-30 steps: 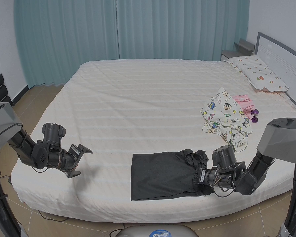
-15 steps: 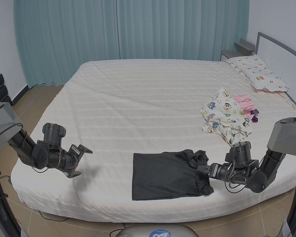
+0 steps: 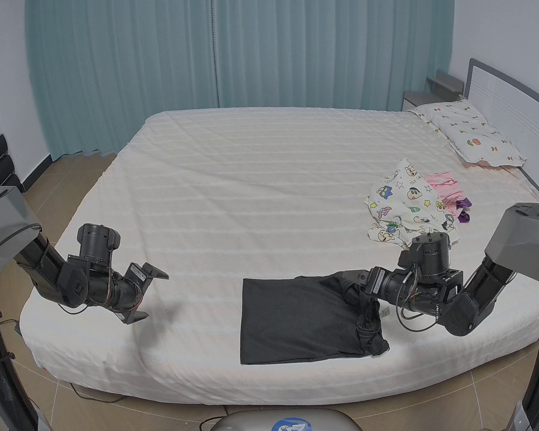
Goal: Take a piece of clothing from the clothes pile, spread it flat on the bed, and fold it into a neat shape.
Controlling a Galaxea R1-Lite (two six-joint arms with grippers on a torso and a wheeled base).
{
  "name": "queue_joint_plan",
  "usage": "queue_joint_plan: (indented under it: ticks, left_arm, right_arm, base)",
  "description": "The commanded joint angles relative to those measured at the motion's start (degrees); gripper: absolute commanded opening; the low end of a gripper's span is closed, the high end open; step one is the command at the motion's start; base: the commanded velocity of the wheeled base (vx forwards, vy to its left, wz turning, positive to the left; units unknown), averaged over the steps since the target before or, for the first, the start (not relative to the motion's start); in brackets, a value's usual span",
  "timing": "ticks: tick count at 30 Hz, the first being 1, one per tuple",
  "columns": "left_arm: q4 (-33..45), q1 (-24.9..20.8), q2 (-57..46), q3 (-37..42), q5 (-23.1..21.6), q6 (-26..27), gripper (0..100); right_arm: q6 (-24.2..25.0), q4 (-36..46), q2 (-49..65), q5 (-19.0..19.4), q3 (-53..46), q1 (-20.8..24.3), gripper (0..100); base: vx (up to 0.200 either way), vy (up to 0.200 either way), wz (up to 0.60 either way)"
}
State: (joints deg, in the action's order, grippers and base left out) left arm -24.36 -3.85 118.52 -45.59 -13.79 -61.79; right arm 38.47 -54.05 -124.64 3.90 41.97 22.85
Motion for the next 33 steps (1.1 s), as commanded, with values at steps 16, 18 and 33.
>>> queue_joint_plan:
  ticks: [16, 18, 33]
  left_arm:
    - [-0.08, -0.01, 0.93, -0.20, -0.01, -0.08, 100]
    - [-0.08, -0.01, 0.93, -0.20, -0.01, -0.08, 100]
    - [-0.08, 0.07, 0.93, -0.20, -0.01, -0.08, 100]
  right_arm:
    - [6.00, 3.60, -13.88, -0.21, 16.21, 3.17, 100]
    - [6.00, 3.60, -13.97, -0.30, 16.39, 2.99, 100]
    - [5.12, 0.97, -13.00, -0.21, 16.65, -7.99, 100]
  base:
    - [0.000, 0.000, 0.00]
    - [0.000, 0.000, 0.00]
    - [0.000, 0.000, 0.00]
